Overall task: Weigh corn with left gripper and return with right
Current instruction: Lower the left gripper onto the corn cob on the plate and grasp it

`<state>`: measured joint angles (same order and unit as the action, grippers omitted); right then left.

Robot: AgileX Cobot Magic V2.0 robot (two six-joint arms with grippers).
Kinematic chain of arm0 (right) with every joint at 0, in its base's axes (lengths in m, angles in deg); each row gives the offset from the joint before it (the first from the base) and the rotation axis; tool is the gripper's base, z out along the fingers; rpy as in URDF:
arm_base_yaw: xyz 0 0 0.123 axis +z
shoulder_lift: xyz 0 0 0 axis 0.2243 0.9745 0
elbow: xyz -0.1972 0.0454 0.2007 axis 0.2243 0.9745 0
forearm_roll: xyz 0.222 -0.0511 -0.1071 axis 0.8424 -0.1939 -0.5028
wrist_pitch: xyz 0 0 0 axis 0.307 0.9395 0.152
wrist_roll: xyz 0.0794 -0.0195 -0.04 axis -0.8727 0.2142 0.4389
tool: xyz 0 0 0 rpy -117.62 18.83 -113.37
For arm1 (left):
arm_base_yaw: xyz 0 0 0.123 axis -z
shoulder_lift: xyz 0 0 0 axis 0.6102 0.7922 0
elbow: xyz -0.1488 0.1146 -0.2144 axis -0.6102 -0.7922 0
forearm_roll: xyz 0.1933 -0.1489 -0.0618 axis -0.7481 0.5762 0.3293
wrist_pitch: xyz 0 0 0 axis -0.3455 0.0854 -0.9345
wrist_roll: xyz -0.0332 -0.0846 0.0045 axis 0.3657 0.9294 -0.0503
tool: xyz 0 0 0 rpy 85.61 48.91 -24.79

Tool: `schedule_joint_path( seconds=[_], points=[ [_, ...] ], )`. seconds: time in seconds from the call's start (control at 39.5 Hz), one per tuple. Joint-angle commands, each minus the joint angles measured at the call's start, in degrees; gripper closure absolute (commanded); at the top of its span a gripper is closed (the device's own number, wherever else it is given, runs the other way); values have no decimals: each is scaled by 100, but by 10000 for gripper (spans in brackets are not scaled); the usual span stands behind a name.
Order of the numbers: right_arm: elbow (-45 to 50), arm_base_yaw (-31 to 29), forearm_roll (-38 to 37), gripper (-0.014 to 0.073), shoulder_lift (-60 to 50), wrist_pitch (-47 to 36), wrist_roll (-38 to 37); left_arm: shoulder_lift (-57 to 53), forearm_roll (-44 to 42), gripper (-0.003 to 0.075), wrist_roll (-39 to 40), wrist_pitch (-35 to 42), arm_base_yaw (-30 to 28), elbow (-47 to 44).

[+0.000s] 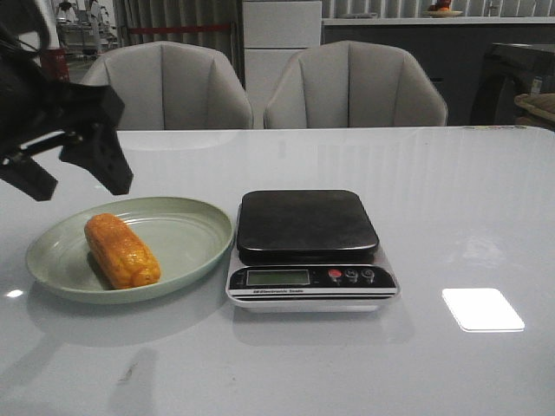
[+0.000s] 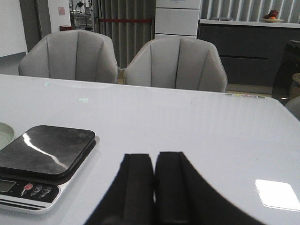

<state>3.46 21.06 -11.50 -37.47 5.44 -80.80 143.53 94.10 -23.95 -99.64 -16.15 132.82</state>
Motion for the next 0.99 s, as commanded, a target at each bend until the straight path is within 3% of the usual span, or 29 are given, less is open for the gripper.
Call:
schedule_joint_path(
  seconds=[0.0, 0.63, 0.79, 0.96],
  points=[
    [40, -34, -68, 438, -111, -443, 12, 288, 98, 175, 107, -29, 35, 489],
    [40, -34, -68, 438, -111, -443, 12, 1908, 98, 202, 295, -421, 35, 1575],
    [40, -34, -68, 438, -111, -443, 12, 2086, 98, 300, 295, -466, 35, 1797],
    [40, -34, -68, 438, -111, -443, 12, 2085, 98, 518, 237, -653, 72, 2213]
  ],
)
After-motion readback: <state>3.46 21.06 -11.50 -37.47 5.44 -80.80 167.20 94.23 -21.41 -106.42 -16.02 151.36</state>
